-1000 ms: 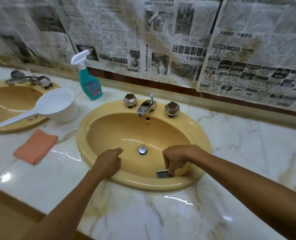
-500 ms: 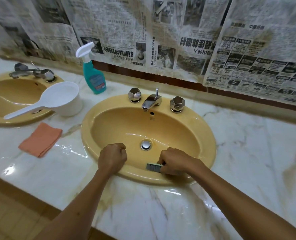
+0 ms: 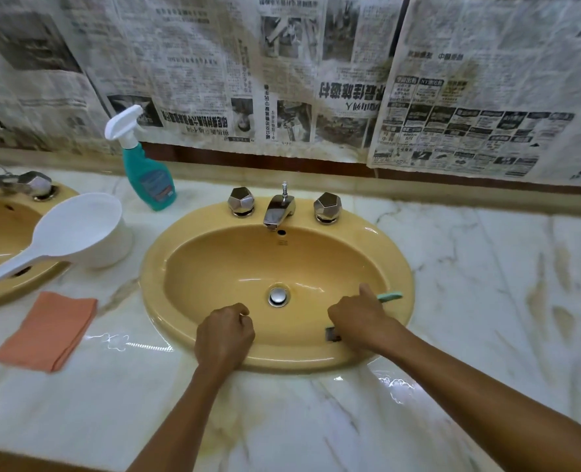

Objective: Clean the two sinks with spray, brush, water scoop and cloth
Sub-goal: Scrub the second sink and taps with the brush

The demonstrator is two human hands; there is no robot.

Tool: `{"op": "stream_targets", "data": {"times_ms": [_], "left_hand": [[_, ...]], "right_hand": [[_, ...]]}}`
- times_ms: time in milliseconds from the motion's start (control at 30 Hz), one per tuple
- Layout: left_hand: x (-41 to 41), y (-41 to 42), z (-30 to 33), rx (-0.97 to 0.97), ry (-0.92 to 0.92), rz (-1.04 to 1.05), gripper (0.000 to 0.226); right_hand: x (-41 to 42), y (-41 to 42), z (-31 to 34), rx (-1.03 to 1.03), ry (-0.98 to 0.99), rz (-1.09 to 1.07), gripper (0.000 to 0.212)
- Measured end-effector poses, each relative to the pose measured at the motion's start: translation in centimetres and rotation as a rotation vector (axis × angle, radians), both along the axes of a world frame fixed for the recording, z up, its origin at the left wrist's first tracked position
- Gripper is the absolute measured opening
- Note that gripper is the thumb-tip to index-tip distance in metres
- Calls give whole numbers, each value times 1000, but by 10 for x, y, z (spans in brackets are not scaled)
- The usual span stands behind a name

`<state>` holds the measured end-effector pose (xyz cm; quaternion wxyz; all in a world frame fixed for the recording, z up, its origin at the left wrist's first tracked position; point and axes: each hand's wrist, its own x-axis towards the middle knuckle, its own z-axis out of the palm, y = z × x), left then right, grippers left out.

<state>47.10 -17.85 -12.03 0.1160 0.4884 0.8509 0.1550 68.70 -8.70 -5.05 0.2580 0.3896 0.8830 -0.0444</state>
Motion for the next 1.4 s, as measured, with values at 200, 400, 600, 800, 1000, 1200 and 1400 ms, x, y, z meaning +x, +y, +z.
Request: {"op": "stream_targets", "data": {"times_ms": [200,400,600,800,1000,1200,1400], "left_hand": [[-3,-1,3,-27,-30,-96,33],[-28,0,11,79,-197,-269,49],[-83,-4,6,44,-43,-396,48],[-82,-6,-1,91,9,-345,50],[-84,-2,-6,61,43,-327,35],[-85,-2,-8,53,58,-344,35],[-86,-2,-7,31,77,-366,37]], "right_hand": [[-66,-26,-9,19,-71,-40,17],[-64,-23,-11,-102,90,-188,23],[-58,-28,-22,-57,-6,-257,19],[-87,-43,-12,-169,240,-330,42],[-68,-34,-19,-124,115,-375,38],[-84,-39,-21,-301,407,-370,46],[-81,-38,-21,-123,78,-323,41]]}}
